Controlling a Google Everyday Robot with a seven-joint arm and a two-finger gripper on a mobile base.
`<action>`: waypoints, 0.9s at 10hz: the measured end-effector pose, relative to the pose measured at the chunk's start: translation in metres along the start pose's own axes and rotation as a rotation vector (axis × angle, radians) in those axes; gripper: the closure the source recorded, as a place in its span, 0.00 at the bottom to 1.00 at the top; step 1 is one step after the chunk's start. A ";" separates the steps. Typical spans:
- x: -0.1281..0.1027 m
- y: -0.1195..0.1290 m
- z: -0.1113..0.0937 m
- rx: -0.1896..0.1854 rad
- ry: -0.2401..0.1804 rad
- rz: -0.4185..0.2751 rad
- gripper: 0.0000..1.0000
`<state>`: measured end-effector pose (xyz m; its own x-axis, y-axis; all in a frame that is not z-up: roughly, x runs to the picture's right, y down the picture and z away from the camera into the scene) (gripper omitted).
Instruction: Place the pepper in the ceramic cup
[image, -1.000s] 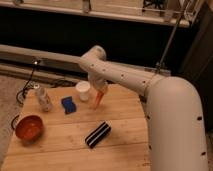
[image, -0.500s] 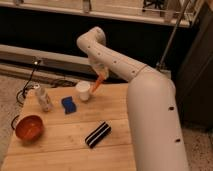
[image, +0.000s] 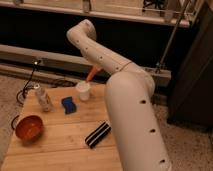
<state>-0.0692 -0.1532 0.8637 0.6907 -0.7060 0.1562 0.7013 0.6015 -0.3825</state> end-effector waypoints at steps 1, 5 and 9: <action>-0.003 -0.005 0.002 -0.003 0.013 -0.002 1.00; -0.026 -0.023 0.025 0.042 0.078 -0.061 0.97; -0.042 -0.024 0.034 0.124 0.196 -0.134 0.58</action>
<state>-0.1090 -0.1252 0.8968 0.5512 -0.8342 0.0140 0.8089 0.5303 -0.2538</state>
